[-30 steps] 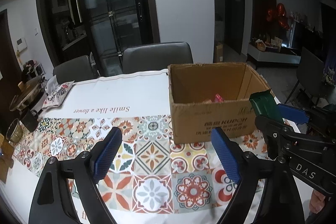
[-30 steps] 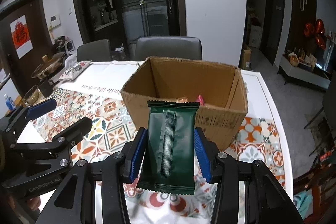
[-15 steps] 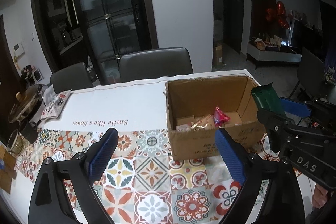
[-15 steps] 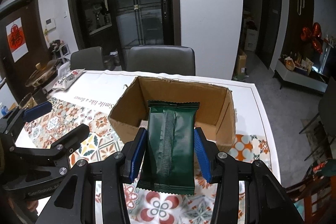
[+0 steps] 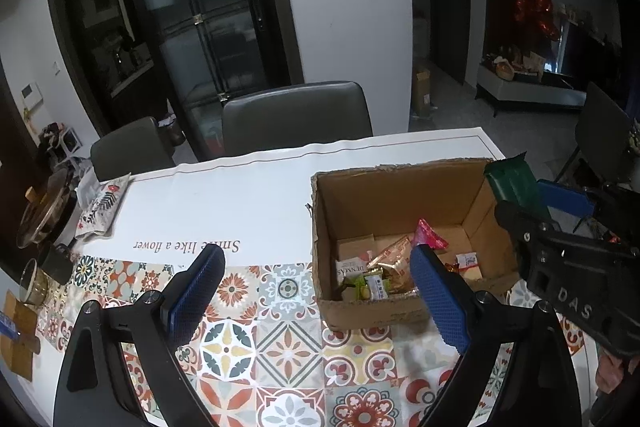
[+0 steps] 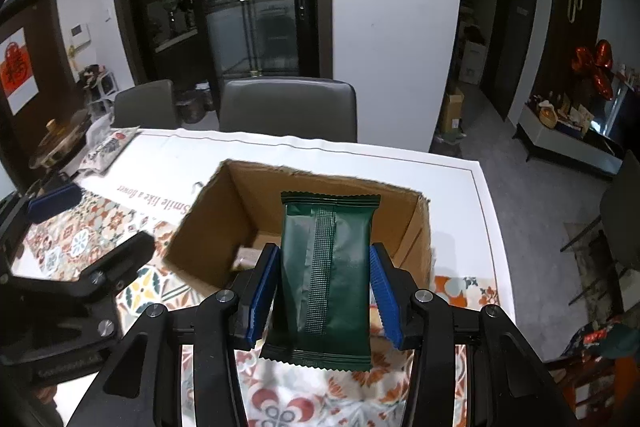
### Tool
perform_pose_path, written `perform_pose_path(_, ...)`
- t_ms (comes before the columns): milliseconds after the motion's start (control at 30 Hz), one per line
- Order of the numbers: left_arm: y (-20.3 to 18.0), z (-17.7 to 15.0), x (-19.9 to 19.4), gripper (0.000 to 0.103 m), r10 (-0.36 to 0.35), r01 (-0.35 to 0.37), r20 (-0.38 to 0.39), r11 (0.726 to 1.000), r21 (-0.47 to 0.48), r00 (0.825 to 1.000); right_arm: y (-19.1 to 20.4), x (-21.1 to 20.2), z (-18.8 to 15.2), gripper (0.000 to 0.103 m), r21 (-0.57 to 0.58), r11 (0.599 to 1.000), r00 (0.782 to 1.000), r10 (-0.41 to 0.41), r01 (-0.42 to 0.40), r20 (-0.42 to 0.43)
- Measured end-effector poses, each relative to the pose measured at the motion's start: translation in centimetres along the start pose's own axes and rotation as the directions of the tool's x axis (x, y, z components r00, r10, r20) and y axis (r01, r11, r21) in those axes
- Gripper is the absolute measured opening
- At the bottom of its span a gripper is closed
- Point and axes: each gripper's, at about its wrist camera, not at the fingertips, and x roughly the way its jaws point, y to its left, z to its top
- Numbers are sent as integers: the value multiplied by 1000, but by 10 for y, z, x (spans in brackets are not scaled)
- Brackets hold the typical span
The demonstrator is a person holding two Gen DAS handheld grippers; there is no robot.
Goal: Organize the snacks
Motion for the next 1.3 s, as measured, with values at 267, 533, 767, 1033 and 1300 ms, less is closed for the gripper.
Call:
perform_pose_path(267, 5, 1, 4, 94, 32, -32, -4, 999, -14, 999, -7, 6, 5, 62, 6, 999, 999, -41, 41, -9)
perform_pose_path(533, 0, -21, -25, 95, 21, -20, 60, 1000, -12, 998, -6, -19, -18, 70, 15, 999, 998, -43, 43, 43)
perform_pose_path(767, 0, -49, -58, 97, -7, 11, 125, 999, -30, 992, -7, -47, -48, 76, 36, 999, 996, -34, 31, 80)
perform_pose_path(1033, -2, -81, -104, 99, -28, 34, 208, 999, -24, 978, 0, -93, -86, 81, 73, 997, 988, -20, 9, 153)
perform_pose_path(1300, -6, -115, -145, 103, 19, -11, 297, 1000, -26, 955, 8, -132, -123, 83, 77, 996, 970, -65, 48, 233)
